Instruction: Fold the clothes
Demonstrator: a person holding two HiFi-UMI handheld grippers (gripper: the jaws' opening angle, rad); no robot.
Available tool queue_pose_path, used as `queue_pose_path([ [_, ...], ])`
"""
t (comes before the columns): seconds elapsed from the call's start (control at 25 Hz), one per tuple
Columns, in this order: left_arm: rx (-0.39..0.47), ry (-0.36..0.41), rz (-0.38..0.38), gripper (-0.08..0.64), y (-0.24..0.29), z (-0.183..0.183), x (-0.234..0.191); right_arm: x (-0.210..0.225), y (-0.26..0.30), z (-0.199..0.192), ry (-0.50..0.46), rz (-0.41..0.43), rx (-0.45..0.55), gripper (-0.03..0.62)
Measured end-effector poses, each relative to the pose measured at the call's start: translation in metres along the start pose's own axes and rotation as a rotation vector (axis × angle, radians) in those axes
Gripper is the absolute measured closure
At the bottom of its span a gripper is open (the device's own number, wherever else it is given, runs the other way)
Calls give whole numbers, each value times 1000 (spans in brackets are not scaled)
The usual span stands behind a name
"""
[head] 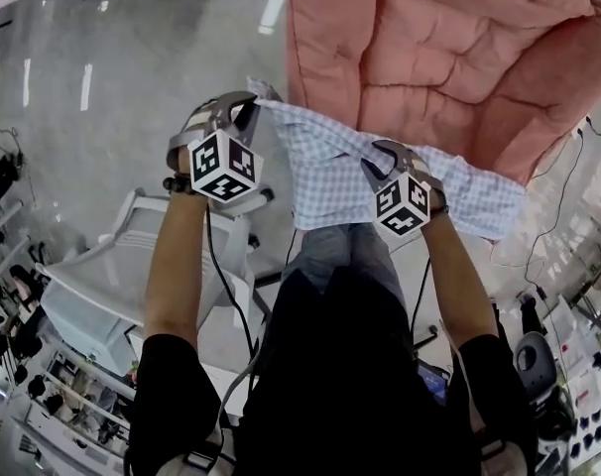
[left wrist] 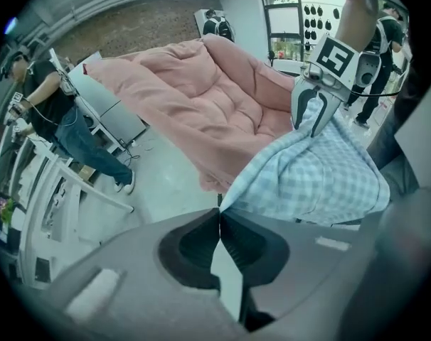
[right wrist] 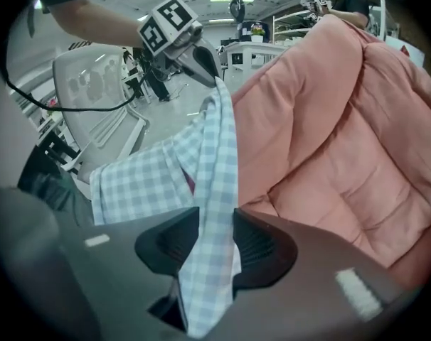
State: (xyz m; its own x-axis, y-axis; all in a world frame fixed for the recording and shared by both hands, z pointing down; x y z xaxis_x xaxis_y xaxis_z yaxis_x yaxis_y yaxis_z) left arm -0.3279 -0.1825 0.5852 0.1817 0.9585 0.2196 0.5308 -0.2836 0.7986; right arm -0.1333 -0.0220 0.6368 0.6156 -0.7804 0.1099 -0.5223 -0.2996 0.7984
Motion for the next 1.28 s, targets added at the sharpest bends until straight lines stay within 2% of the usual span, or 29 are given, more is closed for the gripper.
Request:
queue_pose_path([
  [0.2, -4, -35, 43, 551, -27, 1, 19, 6, -14, -1, 8, -26, 9, 451],
  [0.36, -4, -85, 86, 551, -46, 5, 24, 1, -22, -3, 58, 17, 30, 434],
  [0.48, 4, -109, 115, 551, -60, 9, 26, -11, -24, -8, 34, 42, 17, 434],
  [0.52, 5, -114, 122, 551, -65, 10, 28, -15, -26, -10, 17, 39, 15, 444],
  [0.64, -5, -115, 144, 551, -77, 13, 37, -22, -36, -11, -33, 3, 32, 543],
  [0.68, -7, -124, 155, 551, -81, 12, 40, -25, -41, -9, -40, -1, 42, 556],
  [0.72, -10, -138, 164, 551, -84, 10, 43, -29, -46, -8, -42, 2, 51, 574],
  [0.92, -78, -180, 166, 551, -92, -15, 74, -55, -70, -3, -35, 66, 99, 578],
  [1.08, -105, -267, 169, 551, -94, -29, 103, -74, -91, -6, -56, 95, 121, 578],
  [1.28, -153, -340, 171, 551, -89, -49, 142, -92, -104, -9, -82, 122, 147, 578],
])
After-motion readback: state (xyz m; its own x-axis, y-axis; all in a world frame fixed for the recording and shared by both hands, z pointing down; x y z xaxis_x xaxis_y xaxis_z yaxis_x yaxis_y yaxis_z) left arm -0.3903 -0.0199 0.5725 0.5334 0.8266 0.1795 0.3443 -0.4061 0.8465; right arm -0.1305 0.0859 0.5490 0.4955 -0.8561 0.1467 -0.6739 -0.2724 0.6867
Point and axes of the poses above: the fingertips, and each gripper's own axes: y forward along the fingers, x to its right, z out of its top, the point moved 4 cm from there along -y, backward along the fingers, and after that the axes turned 11 degrees about x, right-handed, at the moved point
